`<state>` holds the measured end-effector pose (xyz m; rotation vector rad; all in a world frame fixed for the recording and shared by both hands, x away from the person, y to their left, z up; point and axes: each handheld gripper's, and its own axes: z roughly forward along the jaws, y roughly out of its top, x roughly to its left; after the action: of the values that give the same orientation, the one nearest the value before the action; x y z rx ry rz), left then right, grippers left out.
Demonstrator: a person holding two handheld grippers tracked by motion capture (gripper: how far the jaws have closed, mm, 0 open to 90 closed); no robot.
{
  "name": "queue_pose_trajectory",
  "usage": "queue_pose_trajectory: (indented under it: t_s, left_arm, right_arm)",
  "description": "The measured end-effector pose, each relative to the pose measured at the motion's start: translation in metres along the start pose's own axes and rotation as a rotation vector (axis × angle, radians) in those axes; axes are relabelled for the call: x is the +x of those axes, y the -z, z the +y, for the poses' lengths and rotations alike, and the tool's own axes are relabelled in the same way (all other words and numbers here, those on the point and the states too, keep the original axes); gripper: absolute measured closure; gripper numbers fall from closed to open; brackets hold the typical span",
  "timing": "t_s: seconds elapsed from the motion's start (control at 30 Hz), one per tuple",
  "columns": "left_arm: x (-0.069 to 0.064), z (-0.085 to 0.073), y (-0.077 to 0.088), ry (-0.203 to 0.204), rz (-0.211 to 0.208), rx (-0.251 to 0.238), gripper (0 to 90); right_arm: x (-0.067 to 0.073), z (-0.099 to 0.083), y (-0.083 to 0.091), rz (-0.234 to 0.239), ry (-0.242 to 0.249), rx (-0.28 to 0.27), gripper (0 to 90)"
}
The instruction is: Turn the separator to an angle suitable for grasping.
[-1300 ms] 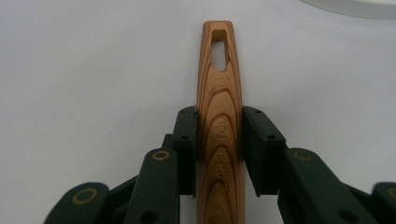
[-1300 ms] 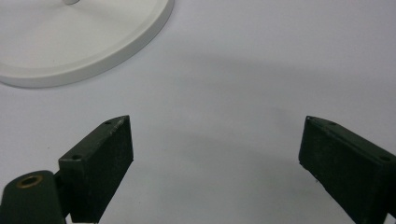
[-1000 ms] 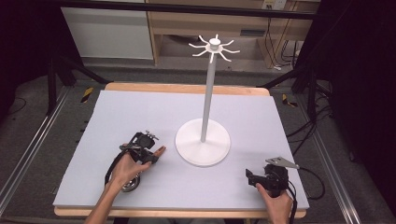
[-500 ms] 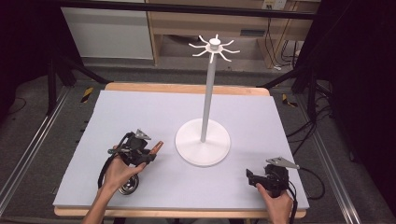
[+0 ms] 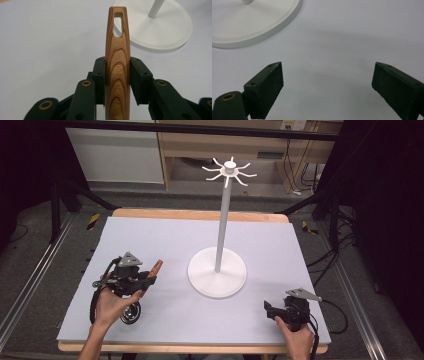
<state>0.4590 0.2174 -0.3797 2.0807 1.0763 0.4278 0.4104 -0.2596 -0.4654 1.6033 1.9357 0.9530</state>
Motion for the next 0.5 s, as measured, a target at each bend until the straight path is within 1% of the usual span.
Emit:
queue_pose_trajectory:
  t_s: [0.03,0.07,0.1,0.13,0.17,0.2,0.23,0.27,0.4,0.5]
  left_arm:
    - [0.000,0.000,0.004,0.007,0.004,-0.038,67.4]
    - [0.000,0.000,0.004,0.007,0.004,-0.038,67.4]
    - [-0.001,-0.001,0.006,0.007,0.009,-0.063,67.3]
    - [-0.004,0.000,0.008,-0.001,0.015,-0.097,67.3]
    - [-0.005,0.000,0.010,-0.011,0.025,-0.117,67.3]
    - [-0.005,0.000,0.010,-0.011,0.025,-0.117,67.3]
    - [-0.008,0.000,0.013,-0.022,0.040,-0.155,67.3]
    - [-0.008,0.000,0.013,-0.022,0.040,-0.155,67.3]
    - [-0.011,0.000,0.023,-0.016,0.045,-0.232,67.3]
    - [-0.011,0.000,0.028,-0.006,0.036,-0.274,67.3]
  right_arm:
    - [0.000,0.000,0.000,0.001,0.000,0.000,10.6]
    - [0.000,0.000,0.000,0.001,0.000,0.000,10.6]
    - [0.000,0.000,0.000,-0.001,0.002,-0.002,10.6]
    - [0.000,0.001,0.000,-0.002,0.002,-0.003,10.6]
    - [0.000,0.001,0.000,-0.004,0.003,-0.004,10.7]
    - [0.000,0.001,0.000,-0.004,0.003,-0.004,10.7]
    - [-0.001,0.001,0.001,-0.006,0.004,-0.011,10.6]
    - [0.000,0.001,0.001,-0.006,0.002,-0.013,10.6]
    - [-0.001,0.001,0.001,-0.007,0.006,-0.013,10.6]
    - [0.000,0.001,0.002,-0.008,0.002,-0.012,10.6]
